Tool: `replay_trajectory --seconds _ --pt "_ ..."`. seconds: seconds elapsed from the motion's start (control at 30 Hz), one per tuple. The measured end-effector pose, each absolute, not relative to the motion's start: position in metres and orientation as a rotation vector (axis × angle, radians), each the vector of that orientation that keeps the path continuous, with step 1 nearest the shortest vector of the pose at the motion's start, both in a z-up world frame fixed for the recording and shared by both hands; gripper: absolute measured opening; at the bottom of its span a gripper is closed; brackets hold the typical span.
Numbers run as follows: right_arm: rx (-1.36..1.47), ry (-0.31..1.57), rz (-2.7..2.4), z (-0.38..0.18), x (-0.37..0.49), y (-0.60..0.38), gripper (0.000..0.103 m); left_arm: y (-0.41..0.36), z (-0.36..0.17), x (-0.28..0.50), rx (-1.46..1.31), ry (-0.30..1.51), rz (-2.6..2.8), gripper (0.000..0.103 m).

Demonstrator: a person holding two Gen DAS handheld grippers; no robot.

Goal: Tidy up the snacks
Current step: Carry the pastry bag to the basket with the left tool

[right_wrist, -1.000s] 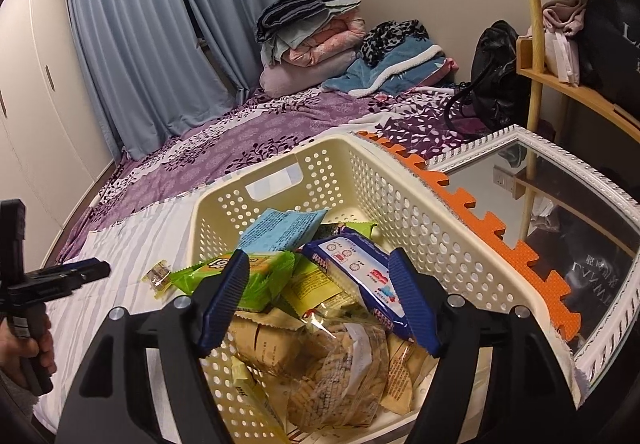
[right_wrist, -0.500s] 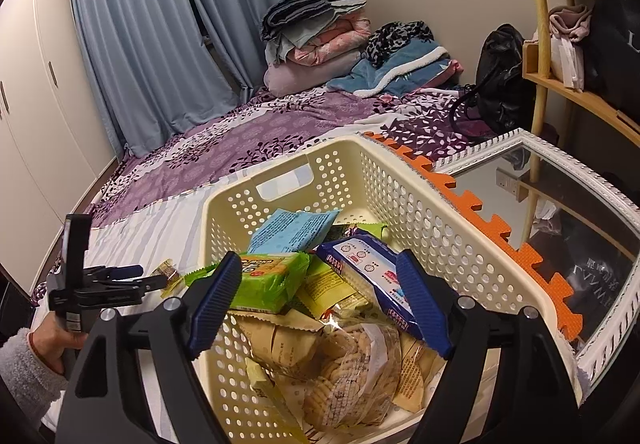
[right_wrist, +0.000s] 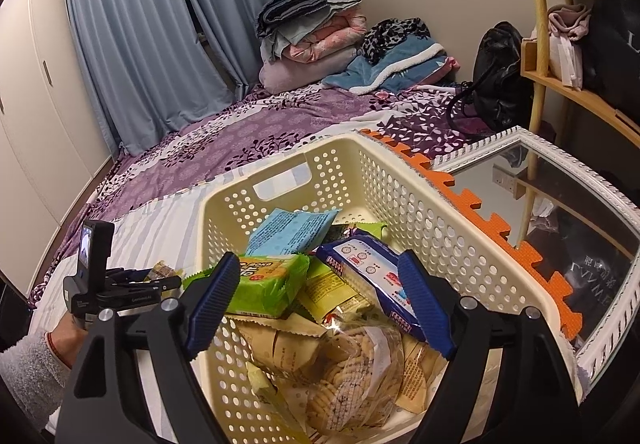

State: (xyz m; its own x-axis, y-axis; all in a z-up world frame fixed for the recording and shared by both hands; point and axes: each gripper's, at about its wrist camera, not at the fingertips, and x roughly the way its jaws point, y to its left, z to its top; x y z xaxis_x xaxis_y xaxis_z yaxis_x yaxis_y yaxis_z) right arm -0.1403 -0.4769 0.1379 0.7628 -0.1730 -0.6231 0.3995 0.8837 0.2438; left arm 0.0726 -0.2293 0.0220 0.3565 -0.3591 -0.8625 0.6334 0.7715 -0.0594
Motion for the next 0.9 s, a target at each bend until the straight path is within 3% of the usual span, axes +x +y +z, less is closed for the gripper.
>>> replay_trajectory --seconds 0.37,0.9 --pt "0.389 0.601 -0.314 0.142 -0.145 -0.478 0.081 -0.239 0.061 0.048 0.285 0.952 -0.711 0.054" --pt "0.440 0.558 -0.363 0.139 -0.186 -0.499 0.081 -0.318 0.152 -0.020 0.265 0.828 -0.948 0.054"
